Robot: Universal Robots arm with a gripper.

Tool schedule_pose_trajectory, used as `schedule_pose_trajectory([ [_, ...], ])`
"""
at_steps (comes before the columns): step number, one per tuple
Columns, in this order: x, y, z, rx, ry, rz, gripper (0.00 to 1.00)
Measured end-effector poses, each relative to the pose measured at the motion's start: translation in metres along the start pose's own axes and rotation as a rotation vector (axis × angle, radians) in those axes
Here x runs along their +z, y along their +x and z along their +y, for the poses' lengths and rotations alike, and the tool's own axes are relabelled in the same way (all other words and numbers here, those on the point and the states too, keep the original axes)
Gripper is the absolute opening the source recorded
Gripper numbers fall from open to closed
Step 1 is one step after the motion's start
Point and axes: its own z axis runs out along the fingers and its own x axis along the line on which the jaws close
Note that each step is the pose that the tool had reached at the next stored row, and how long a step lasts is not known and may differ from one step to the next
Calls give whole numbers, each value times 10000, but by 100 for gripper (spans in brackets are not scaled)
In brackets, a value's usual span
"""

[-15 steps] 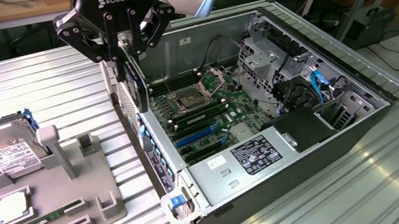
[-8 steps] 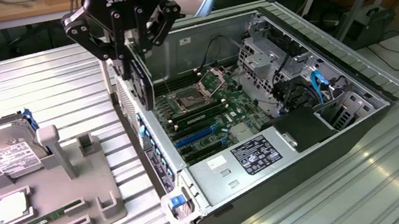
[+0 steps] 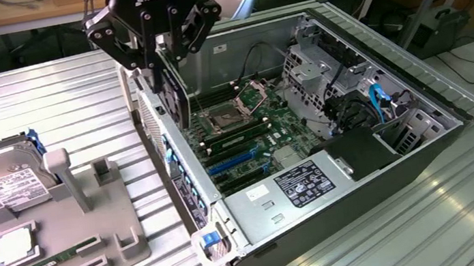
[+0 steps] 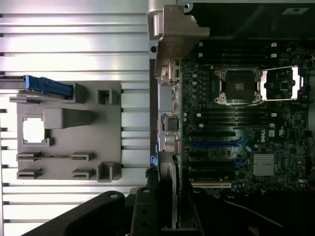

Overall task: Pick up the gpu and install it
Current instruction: 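Pick up the gpu and move the gpu toward the slot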

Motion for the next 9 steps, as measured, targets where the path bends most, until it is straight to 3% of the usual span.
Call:
schedule_pose_trajectory([
  [9, 1, -96, 0, 0, 0, 0, 27],
])
